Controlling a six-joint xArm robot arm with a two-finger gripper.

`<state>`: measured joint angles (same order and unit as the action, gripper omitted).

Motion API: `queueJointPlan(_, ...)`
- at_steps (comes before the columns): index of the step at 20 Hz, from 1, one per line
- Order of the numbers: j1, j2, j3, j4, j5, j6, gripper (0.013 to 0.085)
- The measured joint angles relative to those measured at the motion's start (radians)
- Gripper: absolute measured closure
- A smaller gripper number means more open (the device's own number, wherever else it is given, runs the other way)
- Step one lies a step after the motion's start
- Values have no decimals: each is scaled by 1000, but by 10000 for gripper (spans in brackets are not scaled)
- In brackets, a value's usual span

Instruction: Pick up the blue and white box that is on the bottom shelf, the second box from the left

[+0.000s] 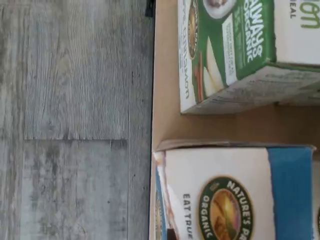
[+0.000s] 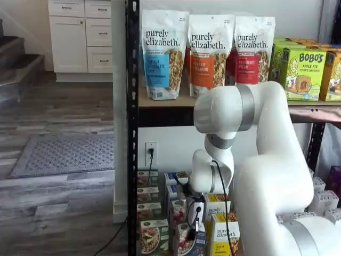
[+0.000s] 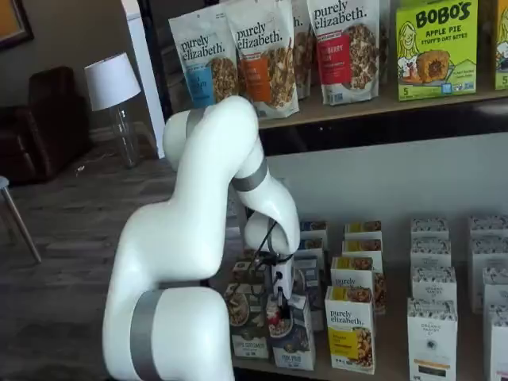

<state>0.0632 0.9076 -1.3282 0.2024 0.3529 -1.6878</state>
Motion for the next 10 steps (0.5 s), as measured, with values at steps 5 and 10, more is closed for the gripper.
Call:
queueJointPlan(5, 5, -26, 32, 52, -4, -43, 530)
queueJointPlan(10, 18, -85, 108, 87, -24, -65, 530)
